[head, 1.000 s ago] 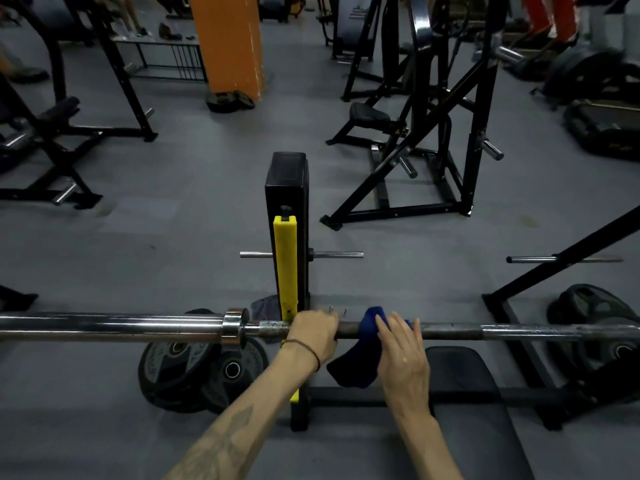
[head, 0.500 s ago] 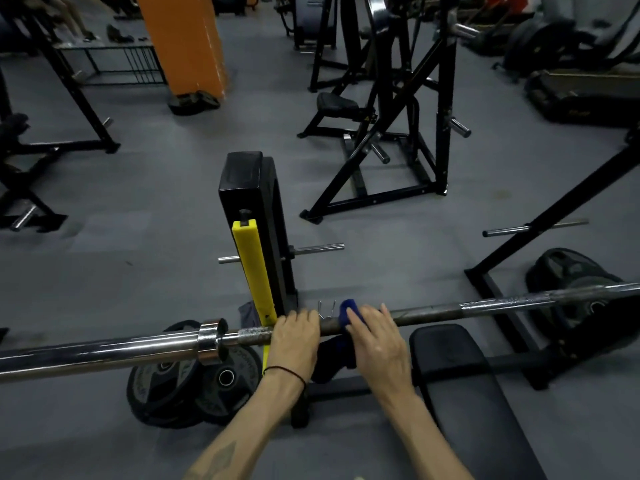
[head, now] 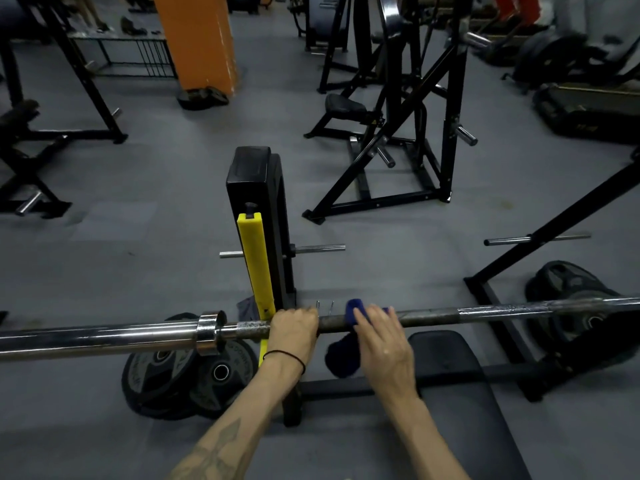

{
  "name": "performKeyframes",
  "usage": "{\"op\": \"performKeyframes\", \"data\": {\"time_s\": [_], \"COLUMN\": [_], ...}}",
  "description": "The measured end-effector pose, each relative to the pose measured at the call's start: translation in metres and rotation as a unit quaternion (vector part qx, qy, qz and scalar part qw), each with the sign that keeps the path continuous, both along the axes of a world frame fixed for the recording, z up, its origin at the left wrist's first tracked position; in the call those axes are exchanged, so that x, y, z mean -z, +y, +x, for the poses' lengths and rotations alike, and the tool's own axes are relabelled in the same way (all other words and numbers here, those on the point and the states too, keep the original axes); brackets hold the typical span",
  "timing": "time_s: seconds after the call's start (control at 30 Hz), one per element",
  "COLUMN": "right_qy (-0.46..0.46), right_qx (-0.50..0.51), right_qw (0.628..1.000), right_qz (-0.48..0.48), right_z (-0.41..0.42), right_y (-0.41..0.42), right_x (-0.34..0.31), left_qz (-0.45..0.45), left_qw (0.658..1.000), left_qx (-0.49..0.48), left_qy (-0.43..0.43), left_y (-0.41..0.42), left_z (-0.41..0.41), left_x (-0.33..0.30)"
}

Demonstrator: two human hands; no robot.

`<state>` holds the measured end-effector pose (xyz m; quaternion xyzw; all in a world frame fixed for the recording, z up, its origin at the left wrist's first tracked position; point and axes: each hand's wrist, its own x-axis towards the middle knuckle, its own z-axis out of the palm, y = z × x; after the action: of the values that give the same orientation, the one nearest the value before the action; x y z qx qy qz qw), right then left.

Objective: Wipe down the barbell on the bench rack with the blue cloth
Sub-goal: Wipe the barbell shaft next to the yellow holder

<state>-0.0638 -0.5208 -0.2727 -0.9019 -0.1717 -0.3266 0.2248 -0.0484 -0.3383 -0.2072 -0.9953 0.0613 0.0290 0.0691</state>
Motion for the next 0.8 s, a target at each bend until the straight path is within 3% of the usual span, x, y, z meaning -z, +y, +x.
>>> {"op": "performKeyframes", "data": {"time_s": [0.17,0.27,0.4,0.53,0.63,0.8], "right_qy": [0.038,0.041,0.028,0.017,0.04,0.059], "right_qx": [0.088,0.004,-0.044,0.049,0.091,-0.062], "right_qw": [0.994,0.998,0.999,0.999,0.993,0.996], "right_qz": [0.059,0.042,-0.009,0.004,0.068,0.023], "right_z": [-0.01,-0.018,-0.007,-0.006,-0.012,-0.023], "right_y": [0.027,0.068,0.029,-0.019,0.018,0.061], "right_x": [-0.005,-0.005,-0.004,-0.007,-0.003,-0.005], "left_qz": [0.02,0.013,-0.016,-0.042,-0.062,-0.07], "left_qw": [0.999,0.999,0.995,0.999,0.997,0.995], "left_qx": [-0.008,-0.004,-0.005,0.0,0.016,0.014], "left_qy": [0.03,0.048,0.102,0.021,-0.044,-0.072], "left_y": [-0.003,-0.002,-0.002,-0.001,-0.001,0.001], "left_z": [0.005,0.012,0.02,-0.002,-0.015,-0.01], "left_x": [-0.009,-0.013,-0.016,-0.001,0.014,0.017]}}
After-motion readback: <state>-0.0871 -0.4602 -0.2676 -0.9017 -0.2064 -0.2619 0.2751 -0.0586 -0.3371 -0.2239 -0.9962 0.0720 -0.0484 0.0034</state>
